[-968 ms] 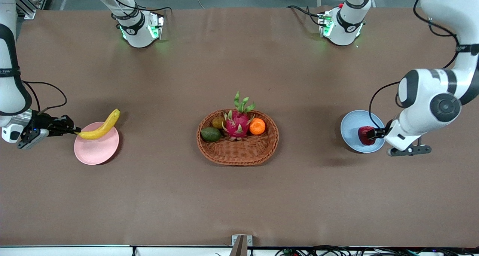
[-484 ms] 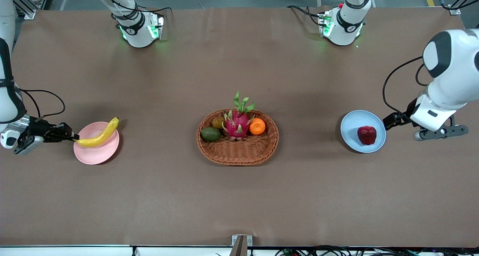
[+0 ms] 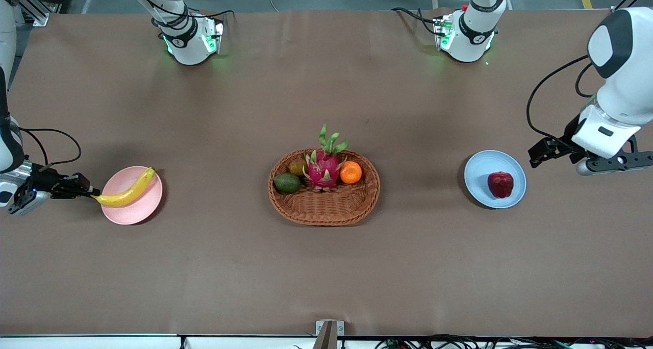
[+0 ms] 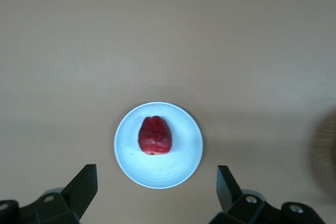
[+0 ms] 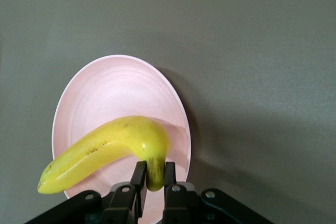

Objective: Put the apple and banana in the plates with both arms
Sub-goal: 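Open both grippers and draw them back from the plates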

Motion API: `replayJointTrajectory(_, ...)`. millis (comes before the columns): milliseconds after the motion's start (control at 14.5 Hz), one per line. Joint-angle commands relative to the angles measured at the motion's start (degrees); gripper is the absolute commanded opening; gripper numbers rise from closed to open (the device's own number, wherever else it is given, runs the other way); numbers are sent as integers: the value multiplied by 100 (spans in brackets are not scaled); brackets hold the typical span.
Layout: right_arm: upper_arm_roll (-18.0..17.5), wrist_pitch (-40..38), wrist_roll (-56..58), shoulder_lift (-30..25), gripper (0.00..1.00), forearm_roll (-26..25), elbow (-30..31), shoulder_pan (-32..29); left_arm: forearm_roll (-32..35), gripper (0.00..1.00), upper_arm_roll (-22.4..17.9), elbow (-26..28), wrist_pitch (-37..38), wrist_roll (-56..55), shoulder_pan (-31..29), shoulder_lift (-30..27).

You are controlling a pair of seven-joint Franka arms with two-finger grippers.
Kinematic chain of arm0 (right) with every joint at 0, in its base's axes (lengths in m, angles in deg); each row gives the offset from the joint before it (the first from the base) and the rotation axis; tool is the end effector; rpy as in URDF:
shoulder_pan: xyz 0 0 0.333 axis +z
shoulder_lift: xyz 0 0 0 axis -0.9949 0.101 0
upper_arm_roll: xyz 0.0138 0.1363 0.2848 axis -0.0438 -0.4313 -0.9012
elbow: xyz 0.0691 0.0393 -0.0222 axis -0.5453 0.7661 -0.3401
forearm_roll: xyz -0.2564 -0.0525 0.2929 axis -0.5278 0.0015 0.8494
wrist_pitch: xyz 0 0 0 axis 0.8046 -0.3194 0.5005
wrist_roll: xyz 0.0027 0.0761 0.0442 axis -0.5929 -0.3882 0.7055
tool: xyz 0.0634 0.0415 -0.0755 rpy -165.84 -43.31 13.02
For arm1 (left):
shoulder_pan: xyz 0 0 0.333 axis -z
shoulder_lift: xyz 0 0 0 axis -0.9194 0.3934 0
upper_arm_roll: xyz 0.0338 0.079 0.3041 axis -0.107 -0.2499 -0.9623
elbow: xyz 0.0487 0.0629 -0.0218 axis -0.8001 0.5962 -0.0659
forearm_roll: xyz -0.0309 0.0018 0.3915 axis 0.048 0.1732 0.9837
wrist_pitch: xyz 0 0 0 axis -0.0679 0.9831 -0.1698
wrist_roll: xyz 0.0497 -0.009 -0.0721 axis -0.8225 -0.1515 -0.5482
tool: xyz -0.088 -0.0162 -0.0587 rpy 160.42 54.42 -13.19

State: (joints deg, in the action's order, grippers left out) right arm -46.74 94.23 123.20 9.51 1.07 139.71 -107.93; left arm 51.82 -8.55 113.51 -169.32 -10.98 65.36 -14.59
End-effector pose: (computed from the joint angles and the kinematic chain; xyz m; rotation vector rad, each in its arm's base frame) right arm 0.5869 -0.2838 0.2231 -2.6556 -0.3807 -0.1798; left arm 0.5790 -0.0378 0.5057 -3.1096 -0.1153 -0.2105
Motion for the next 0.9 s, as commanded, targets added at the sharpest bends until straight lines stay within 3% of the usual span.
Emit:
replayJointTrajectory(0,-117,-72,106,110,89,130,-224,-123,-91,100,66,-279,141,25,-46,-22)
replayJointTrajectory(69,-117,-72,106,110,100,165,-233,-123,-117,100,66,-367,211,33,-54,-4)
replayJointTrajectory(415,-134,-116,44,84,100,157,-488,-62,-354,100,22,-1333,1054,16,-116,216)
replayJointTrajectory(622,-117,-291,0,-82,100,69,-725,166,-372,100,22,-1580,1223,16,-151,181)
replayJointTrajectory(829,-108,-327,-445,-416,100,-360,-761,369,-443,100,22,-1923,1223,-19,-134,189)
